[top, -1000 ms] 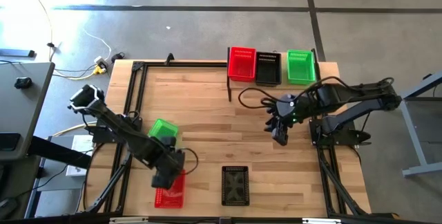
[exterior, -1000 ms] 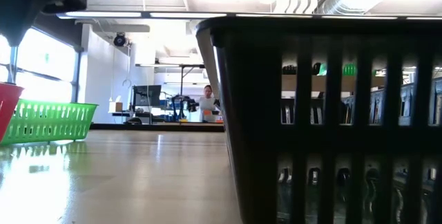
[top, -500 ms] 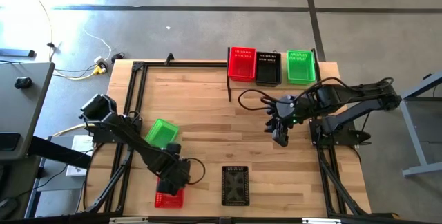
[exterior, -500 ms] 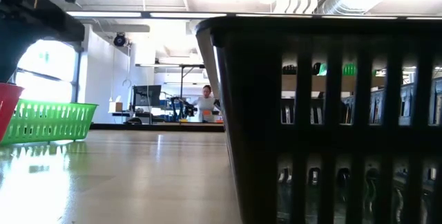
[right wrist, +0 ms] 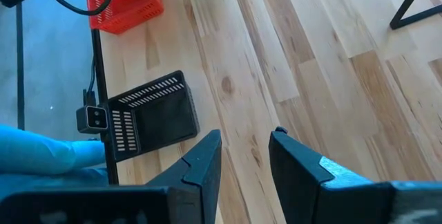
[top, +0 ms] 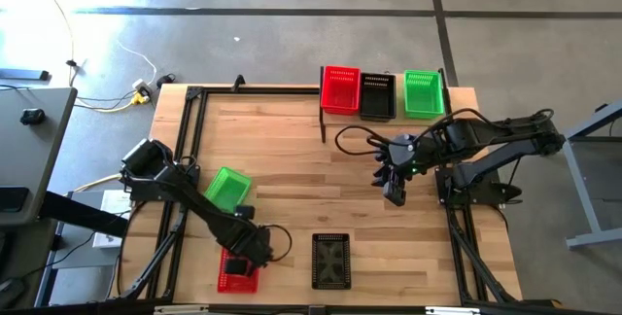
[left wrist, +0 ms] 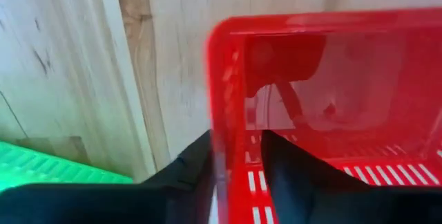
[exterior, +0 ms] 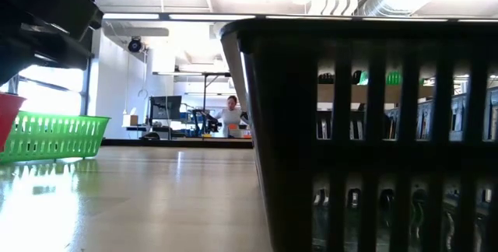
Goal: Stack baskets on shelf by color
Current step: Stack the red bin on top of the red bin on the shelf
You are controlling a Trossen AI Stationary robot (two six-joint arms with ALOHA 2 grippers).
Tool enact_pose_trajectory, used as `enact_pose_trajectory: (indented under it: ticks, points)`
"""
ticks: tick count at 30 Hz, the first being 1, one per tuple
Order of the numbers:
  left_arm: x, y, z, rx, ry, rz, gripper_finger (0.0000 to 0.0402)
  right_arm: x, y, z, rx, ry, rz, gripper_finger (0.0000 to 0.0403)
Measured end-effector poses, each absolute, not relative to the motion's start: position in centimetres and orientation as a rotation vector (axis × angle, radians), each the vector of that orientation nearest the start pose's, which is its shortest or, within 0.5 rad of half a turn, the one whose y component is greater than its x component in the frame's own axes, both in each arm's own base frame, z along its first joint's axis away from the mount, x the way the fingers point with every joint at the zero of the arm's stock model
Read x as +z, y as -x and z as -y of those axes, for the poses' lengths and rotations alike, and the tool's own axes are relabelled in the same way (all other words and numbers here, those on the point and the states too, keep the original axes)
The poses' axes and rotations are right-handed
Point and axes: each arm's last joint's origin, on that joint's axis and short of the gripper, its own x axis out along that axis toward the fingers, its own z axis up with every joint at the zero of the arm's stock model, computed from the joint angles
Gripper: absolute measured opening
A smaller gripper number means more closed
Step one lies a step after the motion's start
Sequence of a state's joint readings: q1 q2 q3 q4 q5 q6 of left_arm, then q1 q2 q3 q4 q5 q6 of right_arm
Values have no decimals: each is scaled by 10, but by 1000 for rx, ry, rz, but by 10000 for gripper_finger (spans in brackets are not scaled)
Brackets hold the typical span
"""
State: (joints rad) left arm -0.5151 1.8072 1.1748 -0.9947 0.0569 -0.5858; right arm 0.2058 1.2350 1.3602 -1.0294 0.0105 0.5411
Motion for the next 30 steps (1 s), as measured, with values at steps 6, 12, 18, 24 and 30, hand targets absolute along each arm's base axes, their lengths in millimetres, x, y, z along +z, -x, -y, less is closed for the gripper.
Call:
enact_pose_trajectory:
  ticks: [6, 12, 18, 24, 30]
  points:
    - [169, -272, 148, 103, 174, -1655, 13, 367, -224, -47, -65, -409, -919, 108]
    - [173, -279, 141, 141, 249, -1647, 10, 368, -223, -54, -37, -401, -914, 108]
    - [189, -290, 141, 108, 310, -1629, 4, 370, -224, -65, 8, -384, -878, 108]
    - [211, -296, 138, 124, 318, -1637, 2, 373, -223, -78, 66, -324, -836, 108]
    - [238, -301, 128, 154, 324, -1663, 1, 377, -223, -89, 139, -277, -791, 108]
